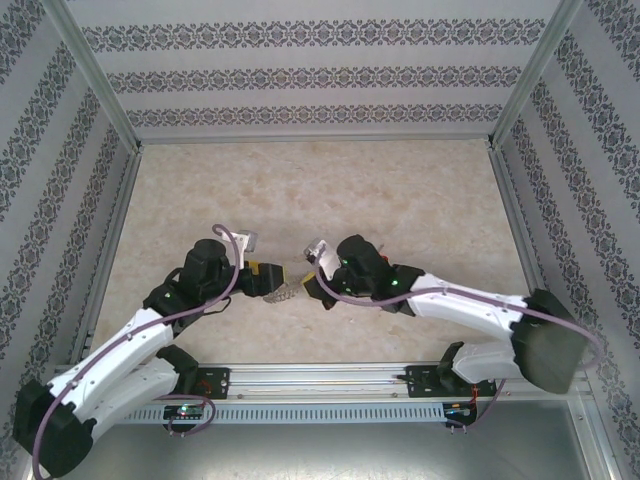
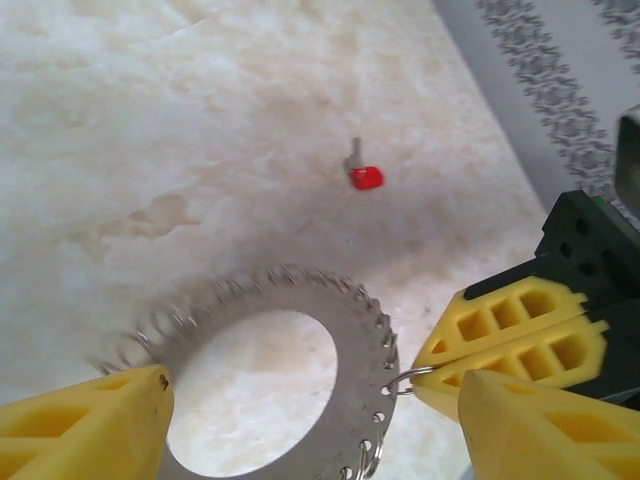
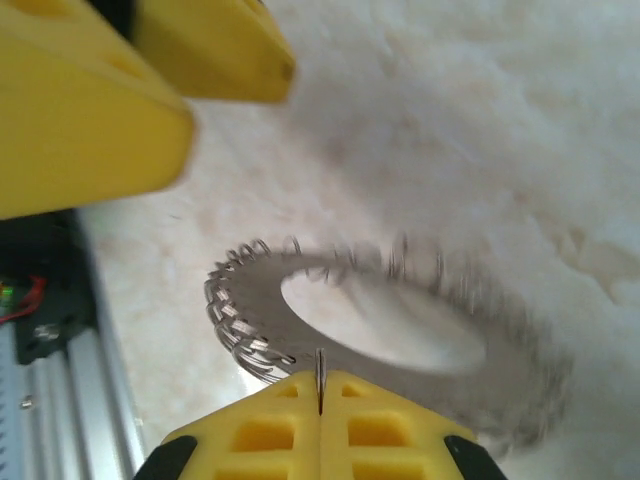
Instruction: Put the keys on the keyring
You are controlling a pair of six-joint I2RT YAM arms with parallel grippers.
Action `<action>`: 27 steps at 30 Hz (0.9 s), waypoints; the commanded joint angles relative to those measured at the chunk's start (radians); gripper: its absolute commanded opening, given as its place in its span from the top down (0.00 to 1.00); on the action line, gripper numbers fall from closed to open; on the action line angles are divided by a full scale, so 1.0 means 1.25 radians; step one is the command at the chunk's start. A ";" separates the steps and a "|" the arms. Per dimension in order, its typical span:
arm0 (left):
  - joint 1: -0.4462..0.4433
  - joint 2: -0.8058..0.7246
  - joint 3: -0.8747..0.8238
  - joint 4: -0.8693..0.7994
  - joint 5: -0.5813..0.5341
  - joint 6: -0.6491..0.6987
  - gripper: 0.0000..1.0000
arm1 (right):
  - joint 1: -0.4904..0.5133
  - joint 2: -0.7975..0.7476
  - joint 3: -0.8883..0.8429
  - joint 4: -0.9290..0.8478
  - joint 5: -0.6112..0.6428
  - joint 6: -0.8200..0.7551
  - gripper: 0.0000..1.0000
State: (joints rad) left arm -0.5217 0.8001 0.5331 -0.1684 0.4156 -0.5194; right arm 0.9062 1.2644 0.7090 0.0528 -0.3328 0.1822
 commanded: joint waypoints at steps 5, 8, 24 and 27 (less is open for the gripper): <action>-0.029 -0.125 -0.049 0.187 0.170 -0.005 0.39 | -0.007 -0.160 -0.055 0.108 -0.157 -0.046 1.00; -0.040 -0.161 -0.079 0.302 0.215 -0.026 0.47 | -0.018 -0.199 -0.079 0.175 -0.215 -0.015 1.00; -0.139 -0.078 -0.071 0.483 0.283 0.061 0.66 | -0.050 -0.250 -0.152 0.432 -0.291 0.122 1.00; -0.156 -0.073 -0.071 0.486 0.284 0.079 0.68 | -0.055 -0.257 -0.163 0.468 -0.289 0.143 1.00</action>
State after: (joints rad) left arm -0.6933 0.7128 0.4271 0.3557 0.7452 -0.4744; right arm 0.8513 0.9691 0.5198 0.5041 -0.6628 0.3183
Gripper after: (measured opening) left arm 0.322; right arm 0.063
